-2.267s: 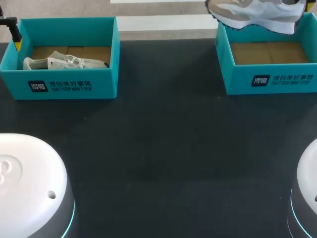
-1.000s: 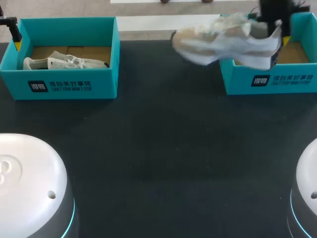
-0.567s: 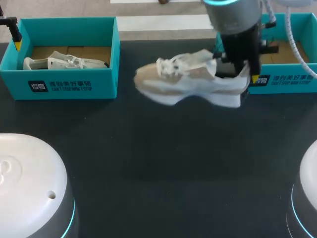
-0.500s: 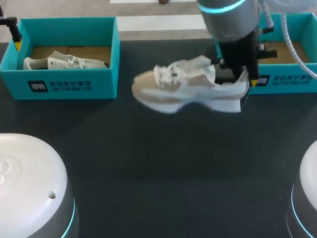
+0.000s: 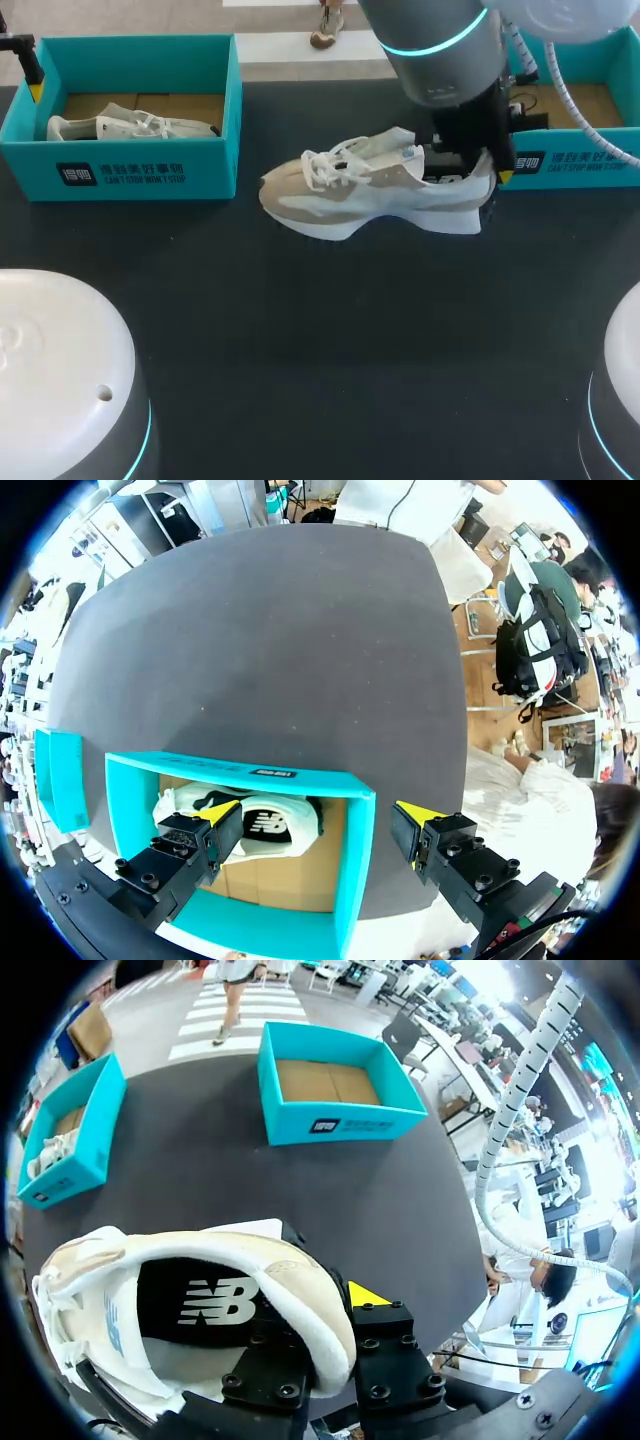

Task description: Take the shoe out of the shoebox, open the shoe tongue, remove and reinsert the insole, then place the shoe into the shoebox

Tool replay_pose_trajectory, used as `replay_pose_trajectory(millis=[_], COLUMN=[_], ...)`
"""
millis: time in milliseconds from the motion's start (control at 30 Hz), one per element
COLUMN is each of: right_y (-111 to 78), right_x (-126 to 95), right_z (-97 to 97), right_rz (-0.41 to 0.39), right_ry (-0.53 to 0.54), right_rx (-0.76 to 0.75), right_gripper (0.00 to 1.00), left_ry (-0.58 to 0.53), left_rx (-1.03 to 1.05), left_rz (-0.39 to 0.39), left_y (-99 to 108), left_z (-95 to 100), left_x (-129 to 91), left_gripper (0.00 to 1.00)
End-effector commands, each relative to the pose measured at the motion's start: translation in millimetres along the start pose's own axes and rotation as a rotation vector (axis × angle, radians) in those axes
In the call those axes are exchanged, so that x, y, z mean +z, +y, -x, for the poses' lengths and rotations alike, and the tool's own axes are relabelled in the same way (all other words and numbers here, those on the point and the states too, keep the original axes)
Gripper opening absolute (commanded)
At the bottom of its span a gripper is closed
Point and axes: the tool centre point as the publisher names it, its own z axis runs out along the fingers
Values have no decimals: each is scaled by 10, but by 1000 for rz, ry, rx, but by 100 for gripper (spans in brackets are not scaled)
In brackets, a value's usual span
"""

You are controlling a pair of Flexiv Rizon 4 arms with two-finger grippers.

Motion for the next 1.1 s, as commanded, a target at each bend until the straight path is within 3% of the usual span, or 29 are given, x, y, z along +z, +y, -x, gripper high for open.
replay_pose_trajectory(millis=[33,333,500,1100], right_y=[-46,-239,-314,-509], right_x=[283,984,1253,1740], right_z=[-238,-694,-829,-1233], right_rz=[-4,19,15,-13], right_ry=[-6,3,-2,8], right_rx=[-28,4,-20,-51], right_gripper=[0,0,0,0], left_ry=[2,2,2,2], left_rx=[0,0,0,0], left_rz=[2,2,2,2], left_y=[-12,-12,-12,-12], left_z=[0,0,0,0], left_x=[-3,-3,-3,-3], left_gripper=[100,100,100,100])
